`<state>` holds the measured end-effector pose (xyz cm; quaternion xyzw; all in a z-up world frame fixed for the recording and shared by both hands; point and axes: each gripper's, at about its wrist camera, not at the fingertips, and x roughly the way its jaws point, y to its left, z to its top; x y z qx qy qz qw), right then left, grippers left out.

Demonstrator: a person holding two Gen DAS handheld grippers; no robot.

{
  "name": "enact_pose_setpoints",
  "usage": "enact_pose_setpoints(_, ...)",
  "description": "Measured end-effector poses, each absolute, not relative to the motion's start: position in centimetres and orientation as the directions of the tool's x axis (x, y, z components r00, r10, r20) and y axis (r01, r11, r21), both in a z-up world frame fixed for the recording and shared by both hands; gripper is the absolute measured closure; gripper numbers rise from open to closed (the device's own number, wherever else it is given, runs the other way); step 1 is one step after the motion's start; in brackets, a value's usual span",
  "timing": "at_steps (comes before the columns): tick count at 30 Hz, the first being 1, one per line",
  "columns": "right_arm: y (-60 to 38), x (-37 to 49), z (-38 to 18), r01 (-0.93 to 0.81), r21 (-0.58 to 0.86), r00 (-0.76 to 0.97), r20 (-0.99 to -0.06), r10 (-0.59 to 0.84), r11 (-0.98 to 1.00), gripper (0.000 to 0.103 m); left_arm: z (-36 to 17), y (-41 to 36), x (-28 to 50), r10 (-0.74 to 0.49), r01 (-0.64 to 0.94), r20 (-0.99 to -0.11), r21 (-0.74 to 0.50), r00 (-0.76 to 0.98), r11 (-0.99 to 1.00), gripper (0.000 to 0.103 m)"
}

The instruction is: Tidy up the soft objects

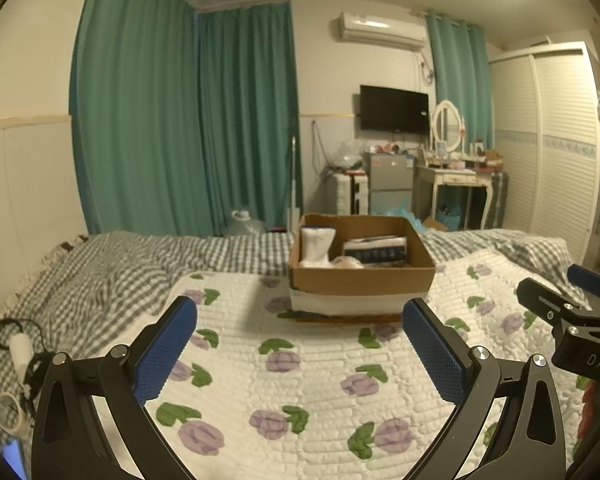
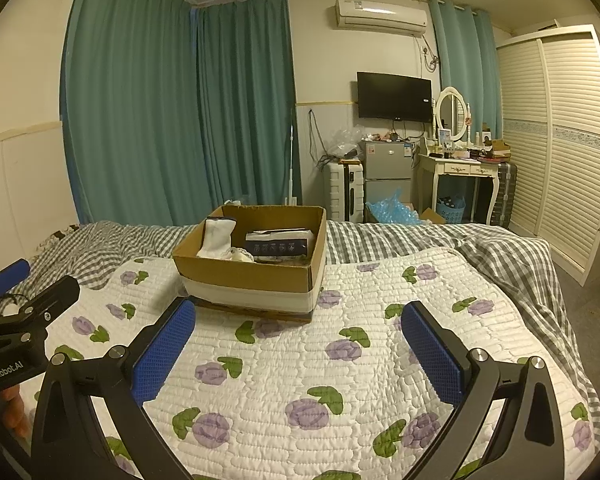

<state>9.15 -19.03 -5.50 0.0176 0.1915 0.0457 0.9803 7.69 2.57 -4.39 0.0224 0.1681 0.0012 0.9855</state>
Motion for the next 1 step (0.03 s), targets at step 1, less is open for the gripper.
enact_pose_setpoints(1,-19.02,9.18,-5.56,-0.084,0.052,0.922,-0.375,0.097,0.995,0.000,-4.40,2.55,7.73,0.009,0.006,-0.334,0.044,0.943,0.999,0.000)
